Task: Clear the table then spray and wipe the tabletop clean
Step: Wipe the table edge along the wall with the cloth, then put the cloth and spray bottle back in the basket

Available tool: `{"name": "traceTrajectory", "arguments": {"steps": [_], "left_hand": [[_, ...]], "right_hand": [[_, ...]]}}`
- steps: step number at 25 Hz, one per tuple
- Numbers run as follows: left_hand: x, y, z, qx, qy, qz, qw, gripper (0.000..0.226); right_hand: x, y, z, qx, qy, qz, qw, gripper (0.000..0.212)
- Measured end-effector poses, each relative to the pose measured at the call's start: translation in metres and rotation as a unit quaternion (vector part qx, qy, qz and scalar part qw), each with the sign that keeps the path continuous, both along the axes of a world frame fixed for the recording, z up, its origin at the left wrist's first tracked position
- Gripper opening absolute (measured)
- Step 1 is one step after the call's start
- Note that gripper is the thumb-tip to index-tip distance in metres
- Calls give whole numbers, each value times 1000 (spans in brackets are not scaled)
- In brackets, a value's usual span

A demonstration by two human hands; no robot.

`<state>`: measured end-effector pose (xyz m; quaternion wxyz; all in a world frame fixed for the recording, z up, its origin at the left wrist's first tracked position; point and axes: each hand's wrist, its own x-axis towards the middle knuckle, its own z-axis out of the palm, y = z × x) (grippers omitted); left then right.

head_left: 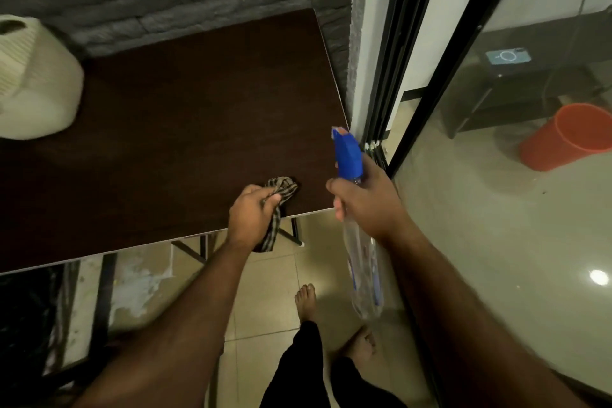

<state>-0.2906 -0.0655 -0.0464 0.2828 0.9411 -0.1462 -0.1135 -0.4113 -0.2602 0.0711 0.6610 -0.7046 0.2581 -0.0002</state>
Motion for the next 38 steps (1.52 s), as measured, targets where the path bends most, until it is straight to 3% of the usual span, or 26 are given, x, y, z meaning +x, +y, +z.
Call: {"name": "traceTrajectory", "arguments": {"steps": [7,17,22,27,38], "left_hand": [[-35,8,91,-163,3,52,985,28],[-5,147,150,-308,3,205,929,27],[51,228,160,-320,-5,213,923,23],[118,295,175,-294,-15,214,931,23],[170,352,156,-319,-15,285,904,27]], "right_hand": [[13,25,65,-88,-127,19,988,21],[64,118,125,-101,-218,129,962,30],[127,192,131,-87,-229,136,960,42],[183,262,128,-70,-232,138,960,39],[258,327,105,-85,-171,211,959,42]]}}
